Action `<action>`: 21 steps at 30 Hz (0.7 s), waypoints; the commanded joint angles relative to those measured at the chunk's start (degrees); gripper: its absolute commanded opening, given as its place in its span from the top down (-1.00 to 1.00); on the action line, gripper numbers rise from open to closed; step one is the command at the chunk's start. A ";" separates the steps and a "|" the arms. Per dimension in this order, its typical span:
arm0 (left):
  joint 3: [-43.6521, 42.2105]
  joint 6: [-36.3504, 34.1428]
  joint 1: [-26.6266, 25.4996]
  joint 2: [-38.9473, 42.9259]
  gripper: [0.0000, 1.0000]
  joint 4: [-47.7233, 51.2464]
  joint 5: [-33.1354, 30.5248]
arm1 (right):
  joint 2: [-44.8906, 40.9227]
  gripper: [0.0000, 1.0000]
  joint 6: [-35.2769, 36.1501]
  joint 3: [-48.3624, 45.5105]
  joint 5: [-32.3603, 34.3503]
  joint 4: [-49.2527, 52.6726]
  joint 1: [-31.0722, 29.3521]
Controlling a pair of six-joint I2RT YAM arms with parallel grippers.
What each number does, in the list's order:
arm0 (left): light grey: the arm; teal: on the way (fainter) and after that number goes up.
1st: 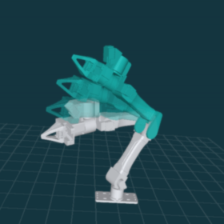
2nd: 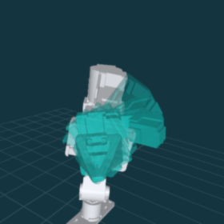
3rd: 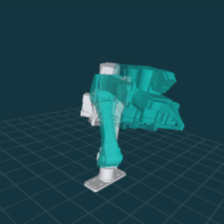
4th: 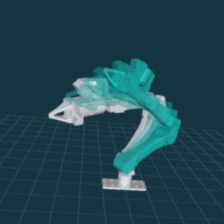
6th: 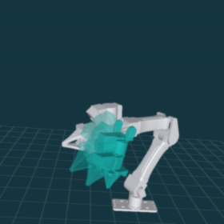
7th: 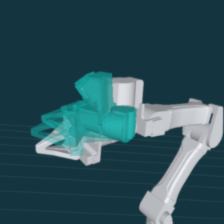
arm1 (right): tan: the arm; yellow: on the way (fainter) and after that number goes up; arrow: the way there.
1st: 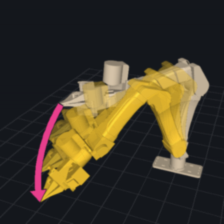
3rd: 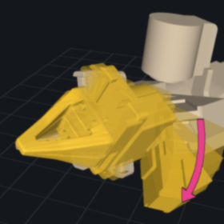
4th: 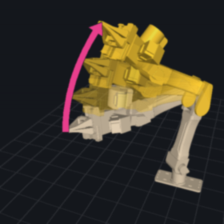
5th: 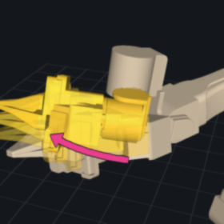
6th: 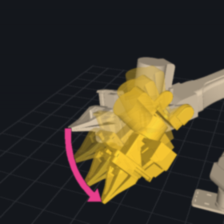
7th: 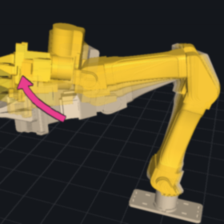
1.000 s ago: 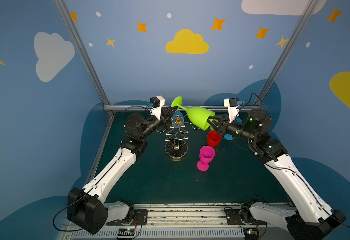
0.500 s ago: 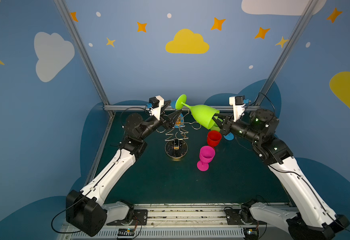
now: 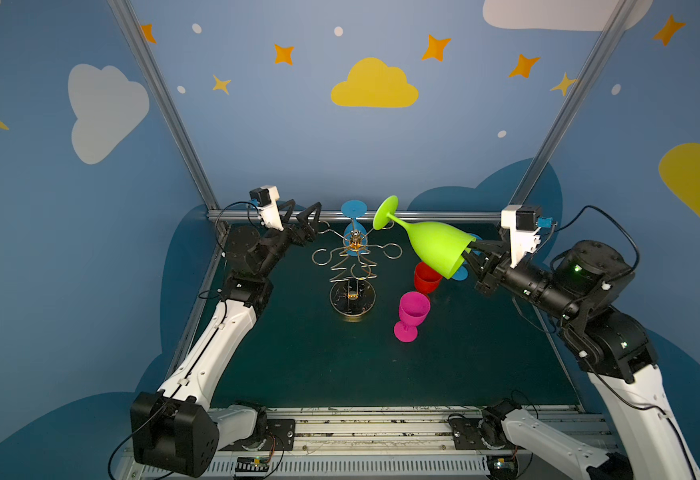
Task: Take the wine glass off the wine glass rack
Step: 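Turn the green glass upright and lower it onto the table with the right gripper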
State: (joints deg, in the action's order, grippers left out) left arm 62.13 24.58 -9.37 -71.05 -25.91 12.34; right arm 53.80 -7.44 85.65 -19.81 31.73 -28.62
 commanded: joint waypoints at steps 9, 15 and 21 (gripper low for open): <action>2.21 10.08 7.29 -0.23 -0.69 5.29 4.94 | 1.48 1.00 5.21 1.03 4.22 25.26 -11.93; 3.32 7.88 8.04 2.11 -0.69 9.82 5.20 | 1.37 1.00 2.05 -3.90 14.66 31.74 -18.48; 1.06 7.69 8.03 4.32 -0.69 8.73 5.37 | 5.84 1.00 -1.48 -8.18 25.09 35.20 -23.57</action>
State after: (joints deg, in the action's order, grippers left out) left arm 63.44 33.01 -1.52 -67.85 -17.10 16.82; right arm 57.43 -6.33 78.70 -2.42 63.86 -50.35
